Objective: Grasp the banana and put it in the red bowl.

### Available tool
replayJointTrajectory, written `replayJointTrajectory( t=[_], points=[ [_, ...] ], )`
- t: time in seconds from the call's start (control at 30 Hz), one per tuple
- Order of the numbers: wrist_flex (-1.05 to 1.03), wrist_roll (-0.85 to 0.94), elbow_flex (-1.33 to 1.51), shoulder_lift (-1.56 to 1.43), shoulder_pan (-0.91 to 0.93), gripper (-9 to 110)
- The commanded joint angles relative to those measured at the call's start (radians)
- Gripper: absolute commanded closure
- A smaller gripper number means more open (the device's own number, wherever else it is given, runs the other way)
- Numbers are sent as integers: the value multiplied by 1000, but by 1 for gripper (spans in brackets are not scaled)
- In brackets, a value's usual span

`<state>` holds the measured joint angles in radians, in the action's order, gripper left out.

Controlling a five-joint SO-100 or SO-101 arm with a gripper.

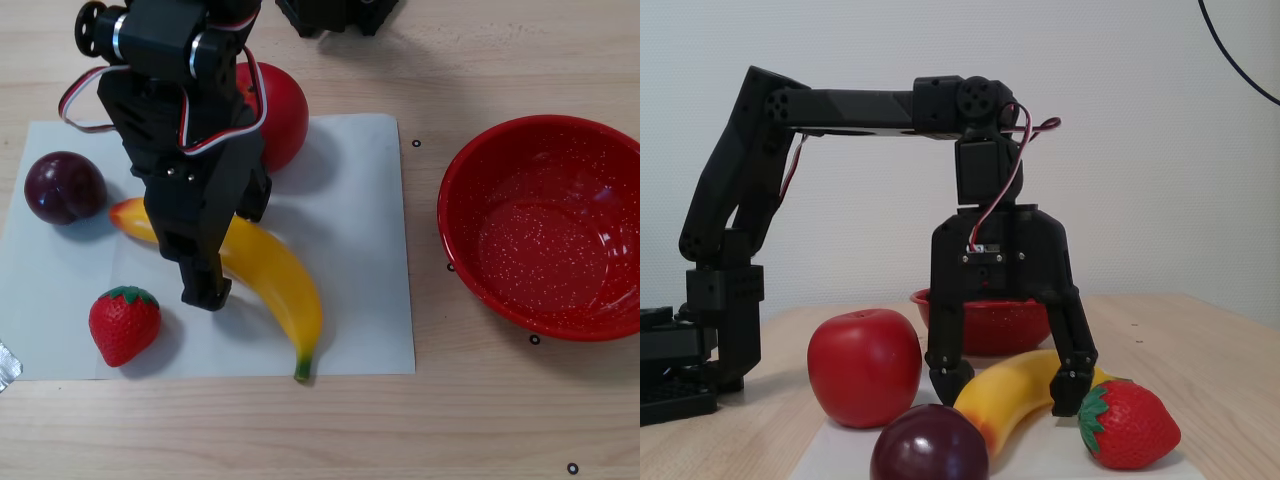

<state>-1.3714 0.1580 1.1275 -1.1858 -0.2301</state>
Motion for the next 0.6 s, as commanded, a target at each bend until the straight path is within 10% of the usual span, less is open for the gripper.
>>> replayJointTrajectory(
  t=[0.0, 0.57],
  points=[
    [21, -9, -25, -48, 18, 68],
    [48, -5, 6, -29, 5, 83]
  ],
)
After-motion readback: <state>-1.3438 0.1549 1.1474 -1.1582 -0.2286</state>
